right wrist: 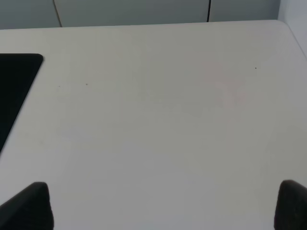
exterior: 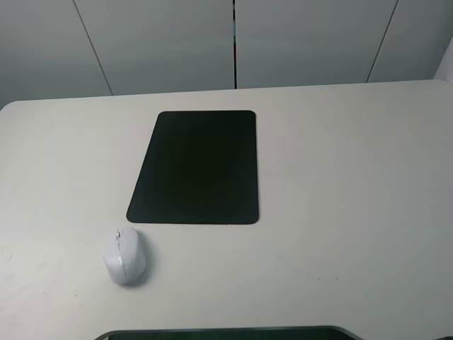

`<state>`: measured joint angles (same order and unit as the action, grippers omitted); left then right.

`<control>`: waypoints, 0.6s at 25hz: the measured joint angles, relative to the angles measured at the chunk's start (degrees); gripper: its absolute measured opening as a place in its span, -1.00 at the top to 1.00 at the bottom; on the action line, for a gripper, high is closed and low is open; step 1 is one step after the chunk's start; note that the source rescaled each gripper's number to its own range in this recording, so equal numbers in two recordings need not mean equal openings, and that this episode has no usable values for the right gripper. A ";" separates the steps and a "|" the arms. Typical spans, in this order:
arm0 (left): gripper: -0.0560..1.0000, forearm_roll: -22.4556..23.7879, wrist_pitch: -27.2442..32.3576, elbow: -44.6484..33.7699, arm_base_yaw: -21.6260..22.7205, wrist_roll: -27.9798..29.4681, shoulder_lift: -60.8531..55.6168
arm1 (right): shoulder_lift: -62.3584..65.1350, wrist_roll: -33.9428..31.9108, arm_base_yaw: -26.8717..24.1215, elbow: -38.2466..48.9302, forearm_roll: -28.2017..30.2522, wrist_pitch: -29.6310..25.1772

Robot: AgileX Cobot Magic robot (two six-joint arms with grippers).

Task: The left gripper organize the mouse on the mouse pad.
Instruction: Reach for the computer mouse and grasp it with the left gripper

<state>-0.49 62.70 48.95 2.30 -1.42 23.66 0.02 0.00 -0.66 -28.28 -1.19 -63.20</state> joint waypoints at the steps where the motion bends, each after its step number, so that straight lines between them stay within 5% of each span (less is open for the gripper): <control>1: -1.00 -0.23 -0.01 1.12 0.00 0.00 2.13 | 0.00 0.00 0.00 0.00 0.00 0.00; 15: -1.00 -0.60 3.71 10.20 -0.93 8.02 25.74 | 0.00 0.00 0.00 0.00 0.00 0.00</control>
<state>-1.09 66.41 59.15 1.38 6.60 49.40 0.02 0.00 -0.66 -28.28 -1.19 -63.20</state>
